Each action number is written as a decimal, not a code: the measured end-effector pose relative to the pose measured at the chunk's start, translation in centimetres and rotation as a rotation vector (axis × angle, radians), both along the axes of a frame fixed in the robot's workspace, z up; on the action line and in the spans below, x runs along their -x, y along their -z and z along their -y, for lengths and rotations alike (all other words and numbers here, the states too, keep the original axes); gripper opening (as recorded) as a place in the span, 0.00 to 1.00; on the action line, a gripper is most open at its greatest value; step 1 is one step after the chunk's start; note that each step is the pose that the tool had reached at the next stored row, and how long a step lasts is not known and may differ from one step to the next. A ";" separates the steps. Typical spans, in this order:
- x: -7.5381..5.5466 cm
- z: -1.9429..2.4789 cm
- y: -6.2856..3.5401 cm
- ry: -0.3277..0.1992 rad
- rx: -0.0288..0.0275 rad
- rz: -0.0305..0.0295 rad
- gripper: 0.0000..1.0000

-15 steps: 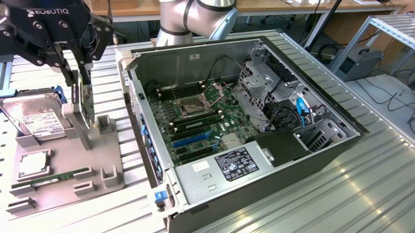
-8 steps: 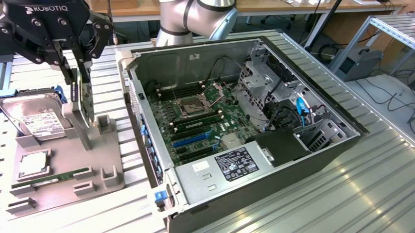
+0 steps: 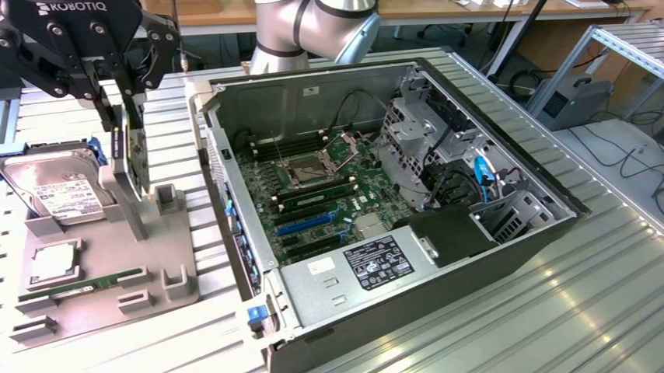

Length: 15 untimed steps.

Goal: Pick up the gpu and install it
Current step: 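Pick up the gpu and move the gpu toward the slot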

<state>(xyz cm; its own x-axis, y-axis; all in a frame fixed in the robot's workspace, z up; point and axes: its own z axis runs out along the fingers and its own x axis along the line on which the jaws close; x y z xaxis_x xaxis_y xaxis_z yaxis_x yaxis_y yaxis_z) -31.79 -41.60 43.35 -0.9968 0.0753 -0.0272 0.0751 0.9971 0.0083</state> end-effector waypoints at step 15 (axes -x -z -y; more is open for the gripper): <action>0.0 0.00 -0.91 0.000 0.0000 0.0000 0.27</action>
